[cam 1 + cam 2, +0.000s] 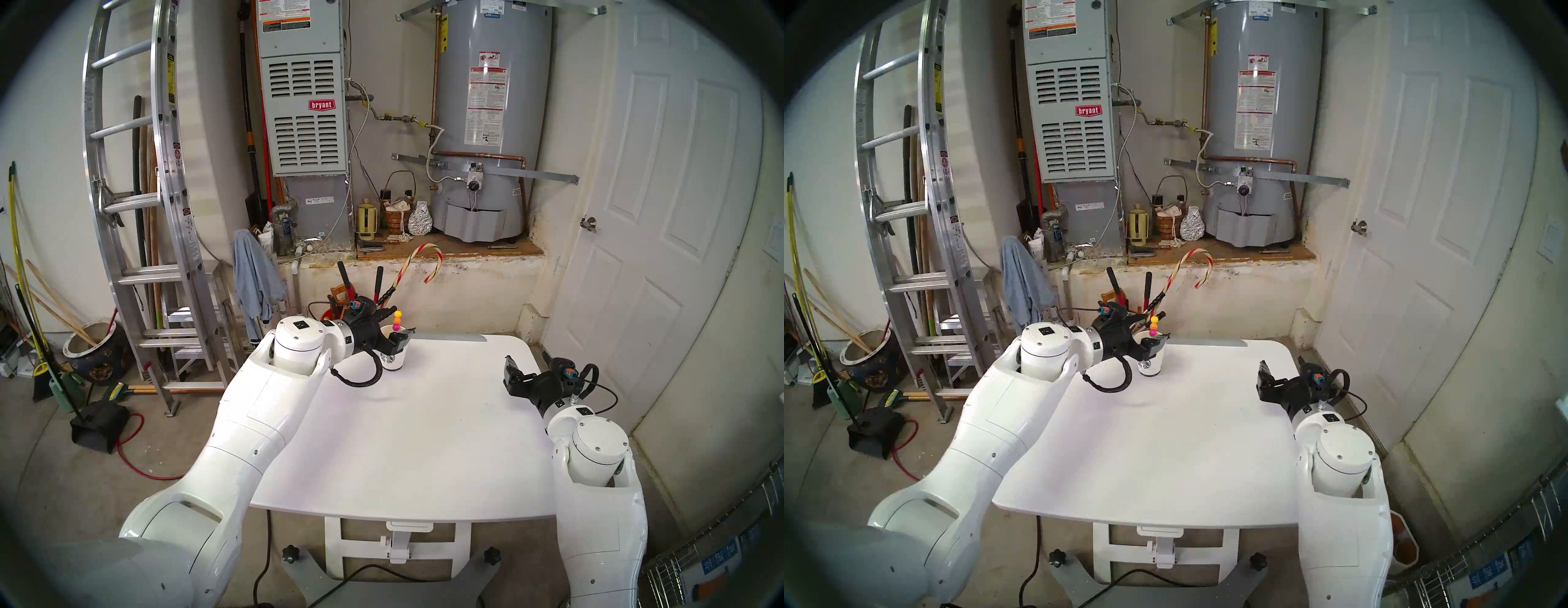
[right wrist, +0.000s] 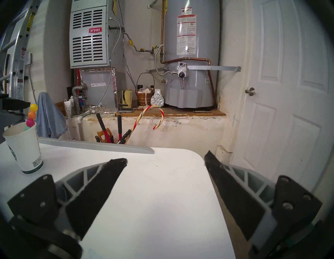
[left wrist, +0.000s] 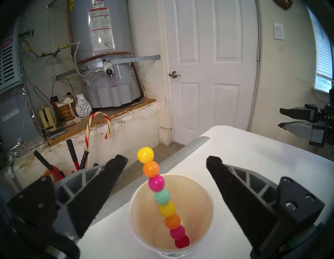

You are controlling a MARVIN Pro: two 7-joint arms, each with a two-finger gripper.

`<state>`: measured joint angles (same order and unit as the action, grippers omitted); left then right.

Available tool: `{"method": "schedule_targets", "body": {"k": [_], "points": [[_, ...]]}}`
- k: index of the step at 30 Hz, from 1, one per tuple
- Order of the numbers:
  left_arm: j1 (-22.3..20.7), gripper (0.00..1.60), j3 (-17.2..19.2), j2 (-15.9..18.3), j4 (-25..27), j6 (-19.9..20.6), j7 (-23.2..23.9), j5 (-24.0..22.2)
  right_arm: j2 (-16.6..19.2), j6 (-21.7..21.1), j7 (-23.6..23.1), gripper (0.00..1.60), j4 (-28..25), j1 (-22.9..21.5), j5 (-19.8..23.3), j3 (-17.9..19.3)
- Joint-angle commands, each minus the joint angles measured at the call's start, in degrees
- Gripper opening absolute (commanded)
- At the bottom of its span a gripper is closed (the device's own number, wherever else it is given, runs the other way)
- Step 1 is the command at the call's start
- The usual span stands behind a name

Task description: Switch the marker to another color

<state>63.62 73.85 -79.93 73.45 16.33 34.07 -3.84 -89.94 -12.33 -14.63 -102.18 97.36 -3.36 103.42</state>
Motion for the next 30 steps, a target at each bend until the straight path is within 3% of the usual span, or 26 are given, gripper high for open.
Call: {"method": "schedule_targets", "body": {"k": [1,9,14,24,25,26,30], "points": [[-1.68,1.41,0.43,-0.18,0.75,-0.74,0.40,-0.38,0.00,0.47,-0.16,1.60,-2.07,-0.43,0.09,-0.21],[-1.83,1.12,0.51,-0.16,0.08,-0.91,0.67,-0.35,-0.15,0.21,-0.31,1.60,-2.38,-0.41,-0.01,-0.21],[-2.08,1.14,0.62,-0.35,-0.50,-0.97,0.99,-0.42,-0.14,0.15,-0.40,1.60,-2.25,-0.55,0.02,-0.14],[-2.76,1.00,0.38,-0.87,-1.80,-1.01,1.17,-0.06,-0.19,0.13,-0.48,1.60,-1.98,-0.59,0.09,0.17],[-2.84,0.94,0.36,-0.91,-1.99,-1.09,1.15,-0.01,-0.20,0.13,-0.49,1.60,-2.00,-0.57,0.11,0.20],[-2.93,0.73,0.31,-0.99,-2.21,-1.15,1.04,0.11,-0.15,0.20,-0.55,1.60,-1.86,-0.56,0.19,0.36],[-3.10,0.75,0.29,-1.07,-2.44,-1.22,1.13,0.10,-0.11,0.32,-0.66,1.60,-1.61,-0.59,0.25,0.51]]}}
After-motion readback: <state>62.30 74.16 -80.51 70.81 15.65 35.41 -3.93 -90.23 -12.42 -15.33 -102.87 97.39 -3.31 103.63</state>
